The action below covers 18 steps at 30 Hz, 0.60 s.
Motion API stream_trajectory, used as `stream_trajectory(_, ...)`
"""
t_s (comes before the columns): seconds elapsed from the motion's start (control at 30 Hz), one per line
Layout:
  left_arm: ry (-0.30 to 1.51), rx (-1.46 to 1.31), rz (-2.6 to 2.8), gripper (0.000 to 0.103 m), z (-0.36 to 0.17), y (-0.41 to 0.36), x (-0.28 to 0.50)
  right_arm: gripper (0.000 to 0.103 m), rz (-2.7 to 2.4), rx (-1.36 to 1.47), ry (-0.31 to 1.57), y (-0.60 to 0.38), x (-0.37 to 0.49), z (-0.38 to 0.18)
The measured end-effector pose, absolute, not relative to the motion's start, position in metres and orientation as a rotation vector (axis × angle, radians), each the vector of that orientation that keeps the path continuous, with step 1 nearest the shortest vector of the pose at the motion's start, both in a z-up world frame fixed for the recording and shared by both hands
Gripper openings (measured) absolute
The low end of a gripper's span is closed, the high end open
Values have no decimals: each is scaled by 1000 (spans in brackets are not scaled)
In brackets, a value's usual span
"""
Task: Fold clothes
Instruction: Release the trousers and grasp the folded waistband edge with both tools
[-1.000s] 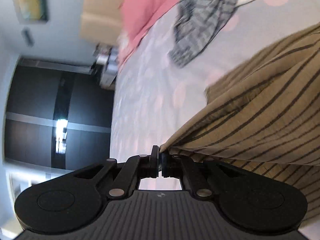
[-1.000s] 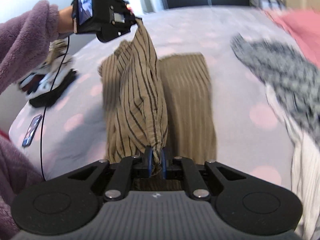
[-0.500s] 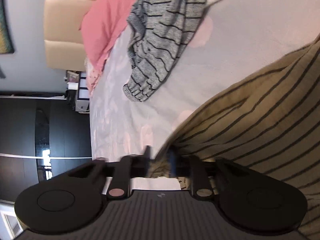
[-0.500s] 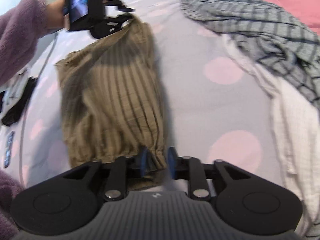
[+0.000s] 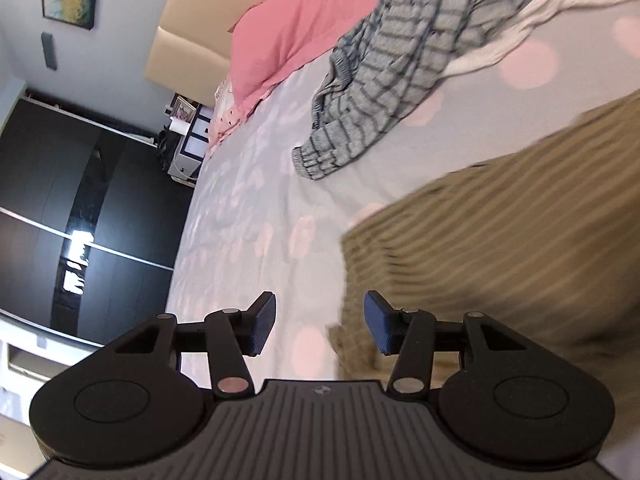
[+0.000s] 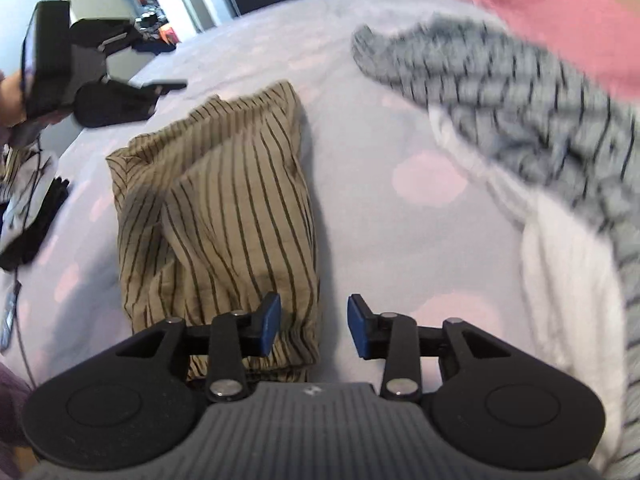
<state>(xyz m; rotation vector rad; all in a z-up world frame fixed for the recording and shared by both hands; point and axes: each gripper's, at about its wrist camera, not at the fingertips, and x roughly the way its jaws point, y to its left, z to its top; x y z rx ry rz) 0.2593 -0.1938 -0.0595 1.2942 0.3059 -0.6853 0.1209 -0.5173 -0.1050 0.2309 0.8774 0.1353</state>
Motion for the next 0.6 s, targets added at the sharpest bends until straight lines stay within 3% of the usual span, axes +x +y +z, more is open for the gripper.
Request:
stream_trajectory(0.23, 383, 1174, -792, 47, -42, -167, 147, 41, 311, -189, 737, -479, 101, -74)
stream_trajectory(0.37, 435, 1100, -863, 49, -46, -170, 82, 57, 468, -478, 716, -455, 85, -70)
stream_trajectory(0.6, 487, 1033, -904, 56, -84, -195, 6, 63, 630, -857, 699, -434, 70, -94)
